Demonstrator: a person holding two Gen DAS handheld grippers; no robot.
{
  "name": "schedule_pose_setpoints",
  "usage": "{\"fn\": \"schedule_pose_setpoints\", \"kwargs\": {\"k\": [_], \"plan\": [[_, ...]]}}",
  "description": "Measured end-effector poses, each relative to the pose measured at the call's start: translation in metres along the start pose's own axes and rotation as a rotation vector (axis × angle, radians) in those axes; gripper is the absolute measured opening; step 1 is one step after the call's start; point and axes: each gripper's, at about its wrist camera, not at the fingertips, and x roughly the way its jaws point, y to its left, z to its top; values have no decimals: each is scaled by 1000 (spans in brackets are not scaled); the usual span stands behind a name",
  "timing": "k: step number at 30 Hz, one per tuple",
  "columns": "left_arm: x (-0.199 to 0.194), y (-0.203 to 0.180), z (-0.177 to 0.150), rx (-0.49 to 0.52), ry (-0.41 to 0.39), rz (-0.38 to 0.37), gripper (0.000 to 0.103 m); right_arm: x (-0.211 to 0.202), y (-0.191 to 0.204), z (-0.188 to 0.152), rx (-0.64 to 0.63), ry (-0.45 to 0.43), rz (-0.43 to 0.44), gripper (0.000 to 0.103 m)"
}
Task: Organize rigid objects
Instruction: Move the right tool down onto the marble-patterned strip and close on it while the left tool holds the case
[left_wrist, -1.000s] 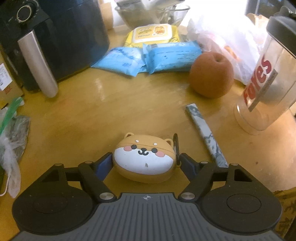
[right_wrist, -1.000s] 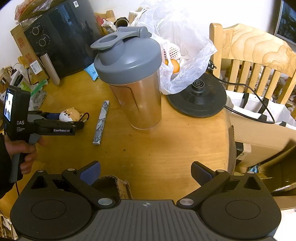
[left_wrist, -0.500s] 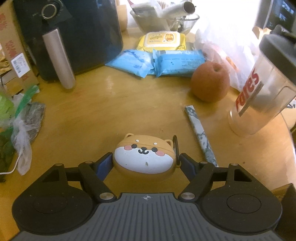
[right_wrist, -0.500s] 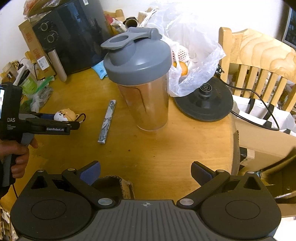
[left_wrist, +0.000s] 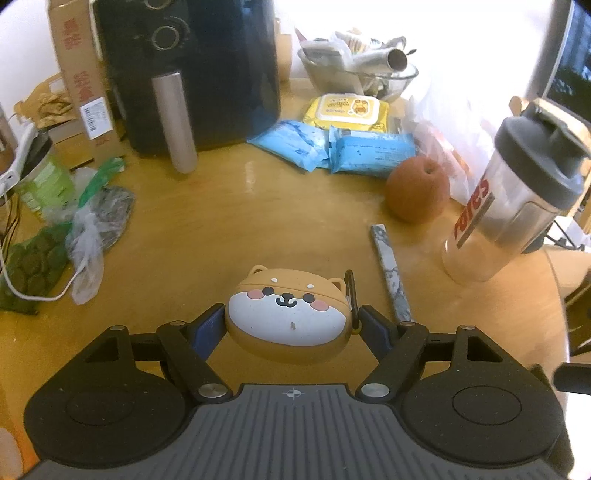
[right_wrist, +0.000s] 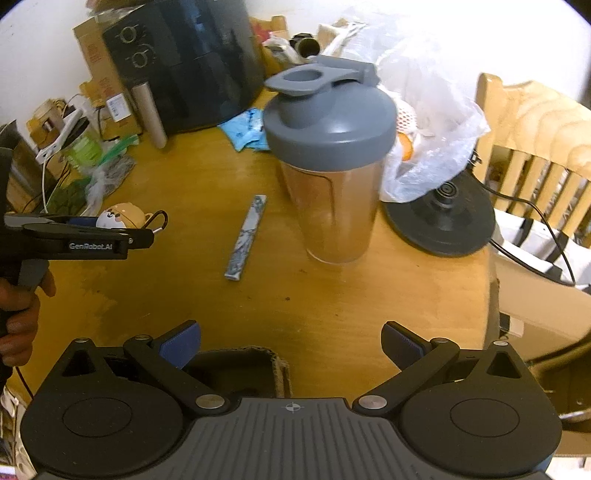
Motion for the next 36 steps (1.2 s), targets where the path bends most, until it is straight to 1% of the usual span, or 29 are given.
{"fn": "schedule_pose_setpoints", "kwargs": {"k": [13, 23, 36], "plan": [[-49, 12, -21, -105, -42, 15, 77, 13, 31, 7, -108, 12, 36, 103], [-77, 18, -40, -174, -50, 18, 77, 26, 58, 18, -182, 6, 58, 103], [-104, 32, -72, -267, -42, 39, 77, 64, 81, 36, -217, -8, 38, 102]]}}
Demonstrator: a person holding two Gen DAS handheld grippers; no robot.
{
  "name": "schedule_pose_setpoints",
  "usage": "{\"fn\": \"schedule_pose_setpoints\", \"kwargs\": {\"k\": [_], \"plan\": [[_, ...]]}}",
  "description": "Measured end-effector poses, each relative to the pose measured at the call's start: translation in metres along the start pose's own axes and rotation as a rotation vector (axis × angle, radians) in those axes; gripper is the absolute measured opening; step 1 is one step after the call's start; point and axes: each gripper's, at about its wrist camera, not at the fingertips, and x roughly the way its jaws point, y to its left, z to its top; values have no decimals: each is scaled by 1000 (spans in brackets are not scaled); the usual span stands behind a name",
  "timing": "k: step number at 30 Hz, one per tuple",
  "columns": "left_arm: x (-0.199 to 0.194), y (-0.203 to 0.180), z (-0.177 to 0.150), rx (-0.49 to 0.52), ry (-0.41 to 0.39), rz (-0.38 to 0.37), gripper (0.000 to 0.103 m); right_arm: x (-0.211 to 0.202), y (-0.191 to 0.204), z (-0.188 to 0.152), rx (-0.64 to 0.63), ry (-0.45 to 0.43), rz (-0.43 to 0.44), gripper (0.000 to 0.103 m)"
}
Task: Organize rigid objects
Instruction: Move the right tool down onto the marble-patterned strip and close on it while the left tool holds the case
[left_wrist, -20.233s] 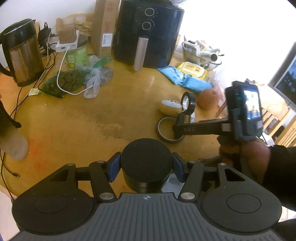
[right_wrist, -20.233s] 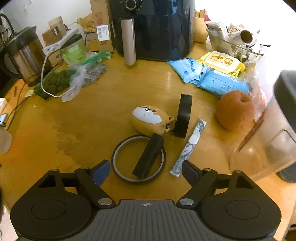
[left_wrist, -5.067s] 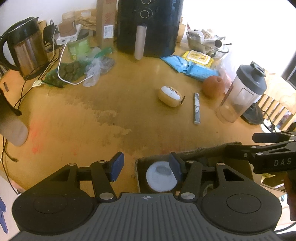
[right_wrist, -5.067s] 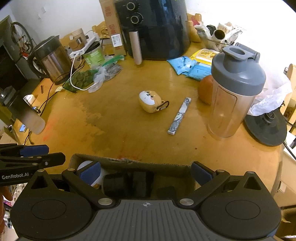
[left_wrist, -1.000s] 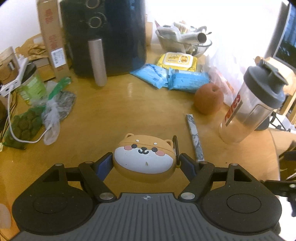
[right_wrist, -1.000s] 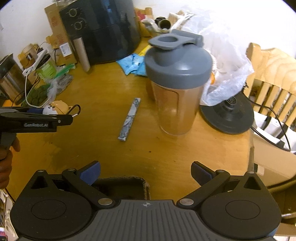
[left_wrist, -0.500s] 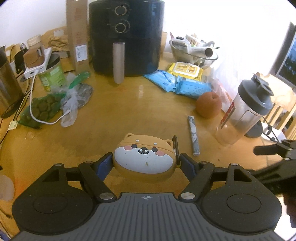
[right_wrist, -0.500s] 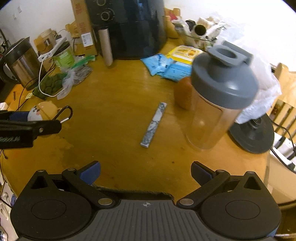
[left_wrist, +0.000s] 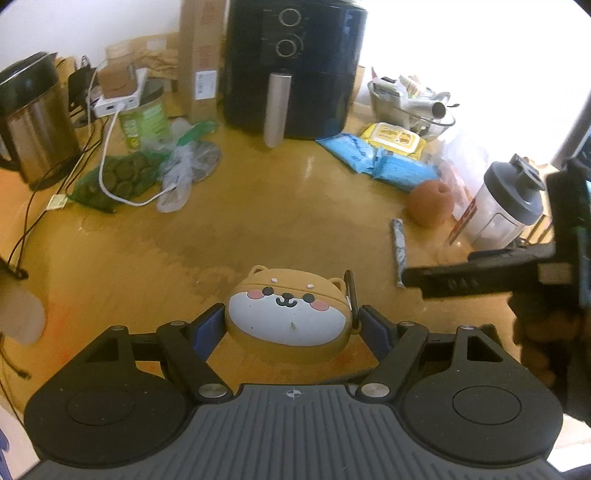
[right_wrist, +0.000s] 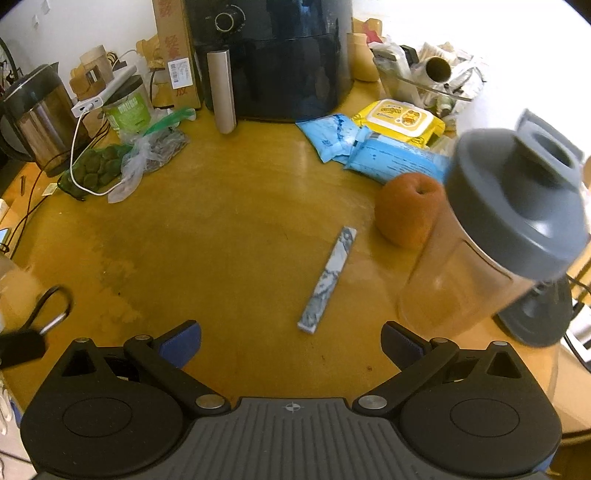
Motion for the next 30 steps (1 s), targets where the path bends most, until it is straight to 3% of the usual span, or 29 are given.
{"fn": "schedule_pose_setpoints", "kwargs": {"k": [11, 19, 30], "plan": [[-19, 18, -13, -71, -16, 19, 77, 43, 12, 17, 4, 32, -48, 87], [-29, 29, -21, -105, -19, 32, 77, 75, 13, 28, 31, 67, -134, 75], [-38, 35, -22, -131, -22, 61, 77, 106, 0, 37, 107, 82, -175, 58]]}}
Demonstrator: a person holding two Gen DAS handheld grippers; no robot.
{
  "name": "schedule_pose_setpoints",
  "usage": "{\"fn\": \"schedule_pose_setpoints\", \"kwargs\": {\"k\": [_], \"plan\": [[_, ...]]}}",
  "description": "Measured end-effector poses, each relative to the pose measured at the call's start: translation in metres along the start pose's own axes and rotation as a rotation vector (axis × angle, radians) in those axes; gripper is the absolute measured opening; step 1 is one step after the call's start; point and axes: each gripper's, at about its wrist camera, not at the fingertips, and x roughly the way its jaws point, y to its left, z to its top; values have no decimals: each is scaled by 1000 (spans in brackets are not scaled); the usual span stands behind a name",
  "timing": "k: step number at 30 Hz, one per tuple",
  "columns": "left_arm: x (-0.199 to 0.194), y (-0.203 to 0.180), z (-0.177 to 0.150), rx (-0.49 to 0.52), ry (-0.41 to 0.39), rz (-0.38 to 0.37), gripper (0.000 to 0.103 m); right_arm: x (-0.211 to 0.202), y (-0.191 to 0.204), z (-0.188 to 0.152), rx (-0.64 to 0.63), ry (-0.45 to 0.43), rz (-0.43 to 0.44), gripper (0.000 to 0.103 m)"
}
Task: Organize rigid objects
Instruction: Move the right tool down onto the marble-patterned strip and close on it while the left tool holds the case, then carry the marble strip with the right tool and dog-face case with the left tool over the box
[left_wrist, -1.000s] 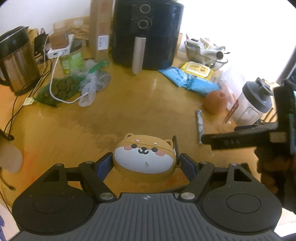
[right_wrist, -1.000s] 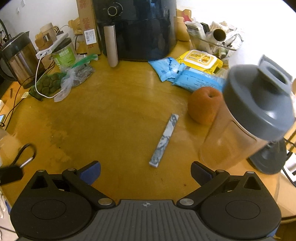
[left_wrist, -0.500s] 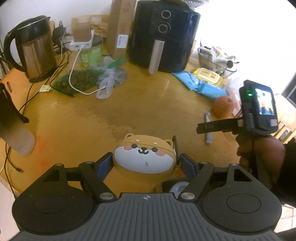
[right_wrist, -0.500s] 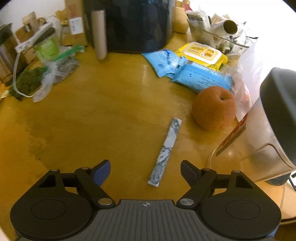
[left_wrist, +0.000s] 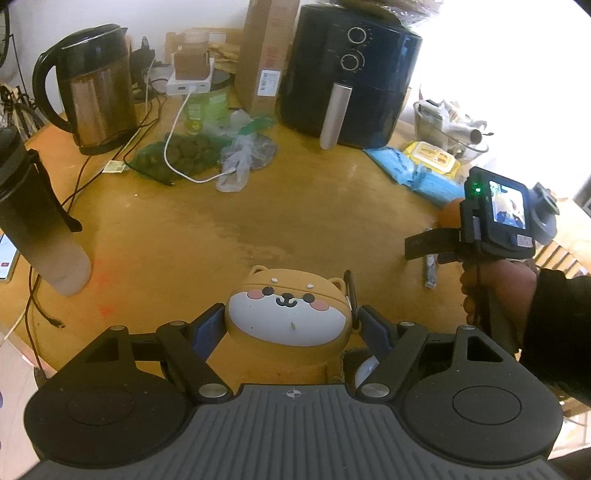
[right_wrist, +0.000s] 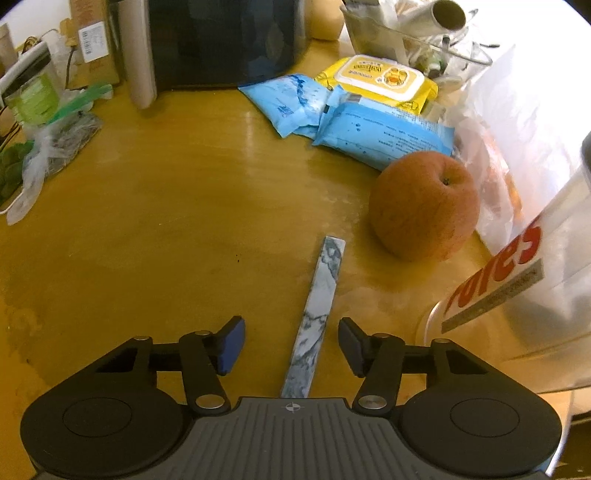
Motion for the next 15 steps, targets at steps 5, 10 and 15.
{"fn": "schedule_pose_setpoints", "kwargs": {"k": [5, 10, 15], "plan": [[-1, -1, 2, -7, -5, 10, 77, 1, -3, 2, 21, -13, 20, 31], [-1, -5, 4, -7, -2, 24, 77, 0, -9, 0, 52, -23, 32, 17], [0, -10, 6, -5, 8, 30, 77, -4, -11, -2, 34, -20, 54, 17]]}}
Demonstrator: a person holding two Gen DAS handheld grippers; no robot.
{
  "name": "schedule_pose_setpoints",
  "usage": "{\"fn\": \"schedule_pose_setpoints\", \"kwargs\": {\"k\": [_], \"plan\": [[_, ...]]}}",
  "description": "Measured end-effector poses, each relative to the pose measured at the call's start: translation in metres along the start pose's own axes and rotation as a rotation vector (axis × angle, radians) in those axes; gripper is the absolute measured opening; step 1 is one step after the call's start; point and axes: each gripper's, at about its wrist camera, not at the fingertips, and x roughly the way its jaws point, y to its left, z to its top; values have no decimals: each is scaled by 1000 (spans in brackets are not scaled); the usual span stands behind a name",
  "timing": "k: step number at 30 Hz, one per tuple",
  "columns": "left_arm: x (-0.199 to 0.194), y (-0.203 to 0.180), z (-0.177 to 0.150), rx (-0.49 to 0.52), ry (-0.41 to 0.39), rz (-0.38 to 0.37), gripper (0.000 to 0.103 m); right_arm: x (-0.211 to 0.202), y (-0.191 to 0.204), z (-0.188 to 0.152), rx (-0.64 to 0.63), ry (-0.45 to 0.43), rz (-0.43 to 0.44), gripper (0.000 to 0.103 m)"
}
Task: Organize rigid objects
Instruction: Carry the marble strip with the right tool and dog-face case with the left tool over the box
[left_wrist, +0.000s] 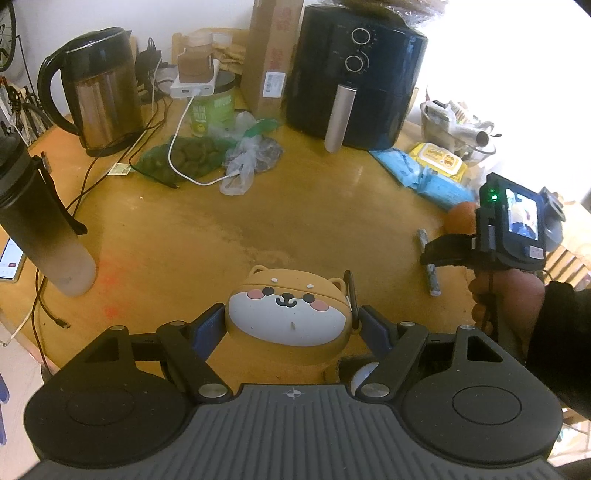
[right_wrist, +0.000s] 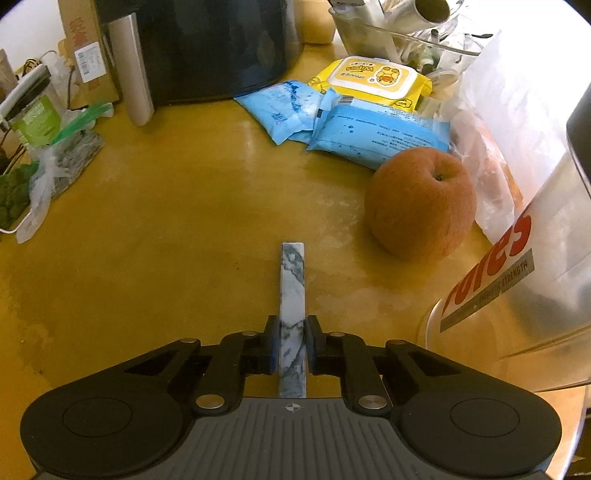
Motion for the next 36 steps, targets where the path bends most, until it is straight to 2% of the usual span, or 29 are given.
{"fn": "schedule_pose_setpoints", "kwargs": {"k": [10, 20, 36], "plan": [[1, -13, -3, 21, 7, -23, 77, -36, 2, -3, -65, -23, 87, 17], [0, -28, -4, 49, 12, -38, 77, -88, 0, -17, -125, -46, 78, 17], [-2, -49, -12, 87, 32, -66, 77, -140, -16, -46, -172, -63, 90, 17]]}}
